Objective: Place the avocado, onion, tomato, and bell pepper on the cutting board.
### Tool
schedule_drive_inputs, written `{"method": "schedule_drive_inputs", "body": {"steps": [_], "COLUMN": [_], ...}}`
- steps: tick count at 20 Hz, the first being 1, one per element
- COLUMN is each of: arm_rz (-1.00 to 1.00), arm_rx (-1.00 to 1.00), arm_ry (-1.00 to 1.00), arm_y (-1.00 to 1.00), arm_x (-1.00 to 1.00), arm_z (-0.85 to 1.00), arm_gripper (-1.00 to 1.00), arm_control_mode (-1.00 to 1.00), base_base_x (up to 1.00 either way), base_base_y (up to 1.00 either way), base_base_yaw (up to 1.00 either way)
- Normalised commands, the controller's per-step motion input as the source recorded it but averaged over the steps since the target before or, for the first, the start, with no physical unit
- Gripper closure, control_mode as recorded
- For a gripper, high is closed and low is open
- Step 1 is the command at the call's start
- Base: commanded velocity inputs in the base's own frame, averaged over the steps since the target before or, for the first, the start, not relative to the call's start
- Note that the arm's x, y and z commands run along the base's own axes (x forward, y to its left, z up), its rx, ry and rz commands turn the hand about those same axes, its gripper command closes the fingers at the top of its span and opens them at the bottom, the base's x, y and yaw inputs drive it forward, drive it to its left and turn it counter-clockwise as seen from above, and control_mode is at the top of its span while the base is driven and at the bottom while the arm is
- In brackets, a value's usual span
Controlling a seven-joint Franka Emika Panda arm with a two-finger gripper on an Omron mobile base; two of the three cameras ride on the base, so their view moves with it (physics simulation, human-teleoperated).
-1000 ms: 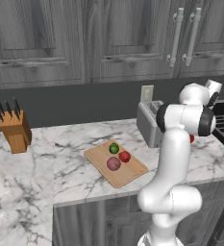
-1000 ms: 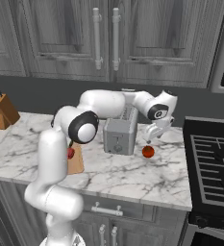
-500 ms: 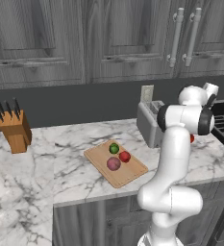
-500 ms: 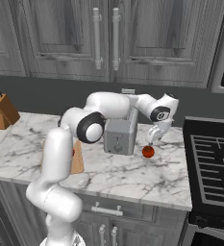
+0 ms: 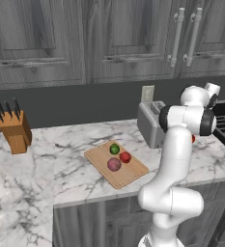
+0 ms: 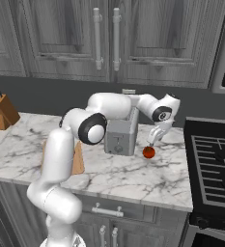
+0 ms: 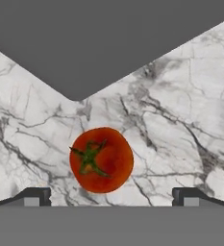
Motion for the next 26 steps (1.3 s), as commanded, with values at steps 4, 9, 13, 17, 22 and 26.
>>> {"method": "schedule_drive_inputs", "body": {"steps": [4, 9, 13, 17, 22, 26], "arm_rz": [0.04, 0.03, 0.03, 0.06, 0.07, 0.07], "arm_rx": [0.01, 0.01, 0.01, 0.0, 0.0, 0.0], "arm_ry": [0.0, 0.0, 0.0, 0.0, 0.0, 0.0], "arm_y": [0.06, 0.11, 0.21, 0.23, 0.04, 0.0], "arm_x": [-0.09, -0.23, -0.26, -0.06, 0.04, 0.18], "arm_z": [-0.01, -0.07, -0.05, -0.01, -0.02, -0.09], "arm_gripper": [-1.0, -1.0, -1.0, -1.0, -1.0, -1.0], "arm_control_mode": [-1.0, -1.0, -1.0, -1.0, -1.0, -1.0], "base_base_x": [0.0, 0.0, 0.0, 0.0, 0.0, 0.0], "base_base_y": [0.0, 0.0, 0.0, 0.0, 0.0, 0.0], "base_base_yaw": [0.0, 0.0, 0.0, 0.0, 0.0, 0.0]}}
